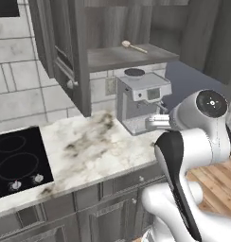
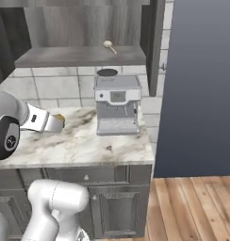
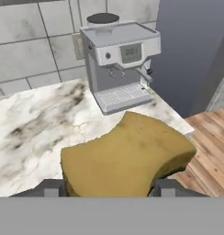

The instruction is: Locate and retrieve the sponge and dish brush from the cabinet. Place them next to the sink.

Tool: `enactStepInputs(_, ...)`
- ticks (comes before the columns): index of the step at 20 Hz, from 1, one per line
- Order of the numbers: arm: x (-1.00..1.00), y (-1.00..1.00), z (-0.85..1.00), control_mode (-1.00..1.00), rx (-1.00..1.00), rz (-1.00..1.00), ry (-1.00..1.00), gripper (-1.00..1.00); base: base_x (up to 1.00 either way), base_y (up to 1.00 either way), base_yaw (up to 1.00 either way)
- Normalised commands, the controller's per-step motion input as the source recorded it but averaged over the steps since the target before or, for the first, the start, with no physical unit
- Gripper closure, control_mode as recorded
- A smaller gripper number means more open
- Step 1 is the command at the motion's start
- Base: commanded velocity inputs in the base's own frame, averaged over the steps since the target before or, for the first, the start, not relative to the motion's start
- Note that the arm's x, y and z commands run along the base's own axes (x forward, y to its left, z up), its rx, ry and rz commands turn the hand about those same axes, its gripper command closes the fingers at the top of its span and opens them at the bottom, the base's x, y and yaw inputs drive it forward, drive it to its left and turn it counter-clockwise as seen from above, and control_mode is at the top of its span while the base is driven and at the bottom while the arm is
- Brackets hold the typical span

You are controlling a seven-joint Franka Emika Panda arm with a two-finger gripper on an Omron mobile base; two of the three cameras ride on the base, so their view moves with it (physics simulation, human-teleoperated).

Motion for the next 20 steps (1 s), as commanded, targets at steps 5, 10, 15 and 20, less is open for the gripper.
enactStepInputs(5, 0.00, 0.00, 0.00, 1.00, 0.00, 0.00, 0.00, 1.00, 0.00, 0.00, -0.50)
enactStepInputs(10, 0.00, 0.00, 0.00, 1.00, 0.00, 0.00, 0.00, 1.00, 0.00, 0.00, -0.50)
enactStepInputs(15, 0.00, 0.00, 0.00, 1.00, 0.00, 0.00, 0.00, 1.00, 0.00, 0.00, -0.50)
enactStepInputs(20, 0.00, 0.00, 0.00, 1.00, 0.00, 0.00, 0.00, 1.00, 0.00, 0.00, -0.50)
